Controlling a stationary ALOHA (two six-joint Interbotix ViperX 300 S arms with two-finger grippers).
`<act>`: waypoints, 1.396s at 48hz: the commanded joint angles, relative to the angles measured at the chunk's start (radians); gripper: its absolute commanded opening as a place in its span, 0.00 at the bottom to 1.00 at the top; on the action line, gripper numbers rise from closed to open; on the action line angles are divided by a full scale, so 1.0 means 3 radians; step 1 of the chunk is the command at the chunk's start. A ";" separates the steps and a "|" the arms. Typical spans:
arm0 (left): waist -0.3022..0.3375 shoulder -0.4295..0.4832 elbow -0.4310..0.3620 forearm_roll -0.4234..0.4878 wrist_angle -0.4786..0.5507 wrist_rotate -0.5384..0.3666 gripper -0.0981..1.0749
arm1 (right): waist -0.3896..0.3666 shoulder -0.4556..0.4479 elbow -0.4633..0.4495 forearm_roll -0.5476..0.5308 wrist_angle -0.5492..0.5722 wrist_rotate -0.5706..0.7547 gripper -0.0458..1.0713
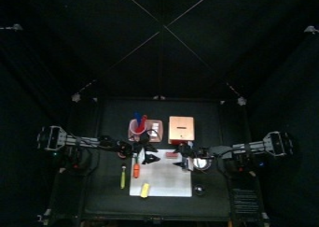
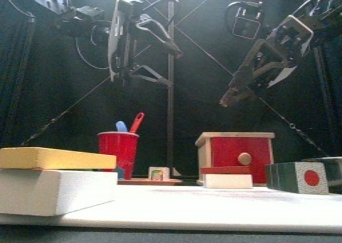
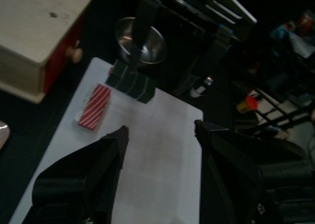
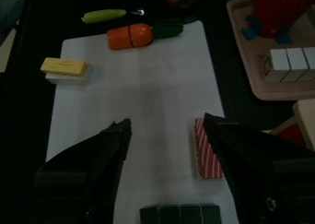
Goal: Move assembled egg sushi to the top of the cutting board
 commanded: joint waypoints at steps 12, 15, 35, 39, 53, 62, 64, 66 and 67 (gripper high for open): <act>0.0348 0.0020 -0.0148 0.1130 -0.0654 -0.0235 0.88 | -0.0010 -0.0041 -0.0041 0.0077 -0.0020 0.0005 0.89; 0.0445 0.0020 -0.0112 0.1156 -0.0665 -0.0414 0.88 | -0.0010 -0.0041 -0.0046 0.0118 -0.0020 0.0005 0.89; 0.0562 0.0164 -0.0230 0.2470 -0.0946 -0.1125 0.88 | -0.0010 -0.0036 -0.0056 0.0235 -0.0005 0.0005 0.89; 0.0557 0.0159 -0.0251 0.2746 -0.0977 -0.1350 0.88 | -0.0010 -0.0026 -0.0056 0.0266 -0.0005 0.0005 0.89; 0.0557 0.0153 -0.0568 0.3932 -0.1340 -0.2362 0.88 | -0.0015 0.0020 -0.0082 0.0286 -0.0005 0.0005 0.89; 0.0557 0.0199 -0.0527 0.4080 -0.1324 -0.2552 0.88 | -0.0015 0.0061 -0.0087 0.0281 -0.0005 0.0000 0.89; 0.0552 0.0210 -0.0506 0.3983 -0.1289 -0.2598 0.88 | -0.0015 0.0066 -0.0087 0.0286 -0.0005 0.0005 0.89; 0.0542 0.0210 -0.0476 0.3881 -0.1258 -0.2644 0.87 | -0.0015 0.0066 -0.0087 0.0286 -0.0005 0.0005 0.89; 0.0527 0.0210 -0.0460 0.3835 -0.1237 -0.2669 0.87 | -0.0015 0.0066 -0.0087 0.0286 0.0000 0.0005 0.89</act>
